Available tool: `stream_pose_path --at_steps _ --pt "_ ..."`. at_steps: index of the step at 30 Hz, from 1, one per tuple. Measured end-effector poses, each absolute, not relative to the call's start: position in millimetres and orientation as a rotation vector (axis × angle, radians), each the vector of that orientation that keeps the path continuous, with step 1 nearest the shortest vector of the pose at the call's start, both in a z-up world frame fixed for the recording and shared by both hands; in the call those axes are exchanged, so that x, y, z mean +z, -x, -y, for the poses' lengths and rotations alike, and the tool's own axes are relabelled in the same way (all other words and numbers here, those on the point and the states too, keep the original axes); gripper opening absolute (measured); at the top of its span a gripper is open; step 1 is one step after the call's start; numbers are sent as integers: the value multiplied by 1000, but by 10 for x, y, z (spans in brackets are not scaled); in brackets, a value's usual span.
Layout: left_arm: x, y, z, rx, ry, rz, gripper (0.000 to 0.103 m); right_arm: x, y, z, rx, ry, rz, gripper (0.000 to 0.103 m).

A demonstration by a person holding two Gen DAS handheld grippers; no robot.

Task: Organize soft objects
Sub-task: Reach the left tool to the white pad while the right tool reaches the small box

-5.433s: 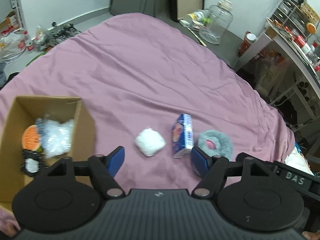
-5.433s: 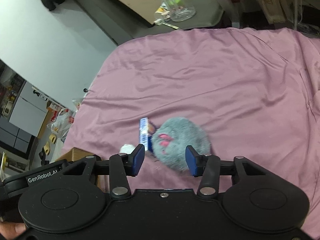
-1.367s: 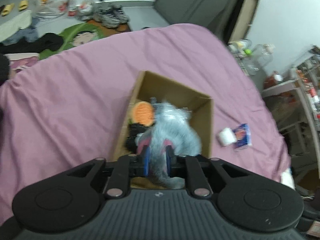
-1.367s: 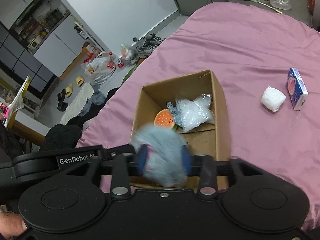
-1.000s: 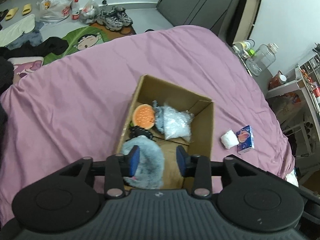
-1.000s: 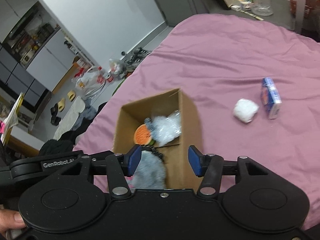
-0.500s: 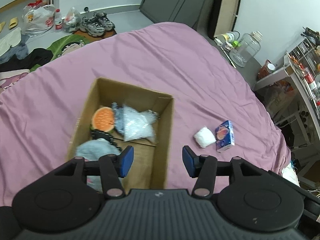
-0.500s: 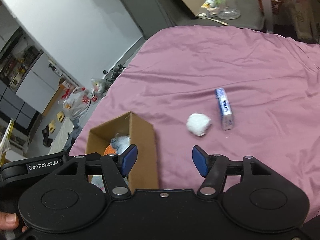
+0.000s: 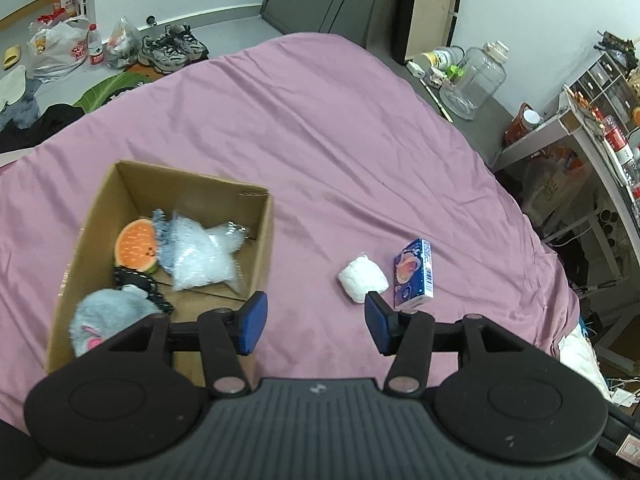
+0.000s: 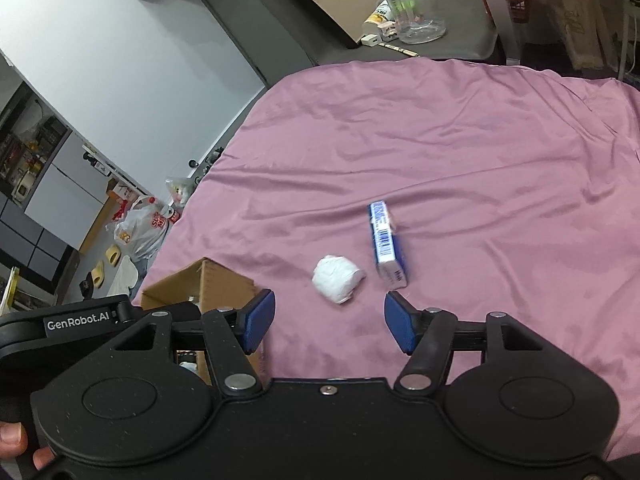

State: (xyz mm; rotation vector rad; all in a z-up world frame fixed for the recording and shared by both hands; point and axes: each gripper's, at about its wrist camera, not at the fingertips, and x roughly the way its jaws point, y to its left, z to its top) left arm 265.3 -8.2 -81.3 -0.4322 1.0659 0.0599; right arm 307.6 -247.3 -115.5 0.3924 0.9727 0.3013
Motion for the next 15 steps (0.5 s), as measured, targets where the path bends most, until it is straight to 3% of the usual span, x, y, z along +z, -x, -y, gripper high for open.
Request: stream_pose_path --at_steps 5,15 --pt "-912 -2807 232 69 425 -1090 52 -1266 -3202 2535 326 -369 -992 55" --pt "-1165 -3194 430 98 447 -1137 52 -1517 -3507 2568 341 -357 -1029 53"
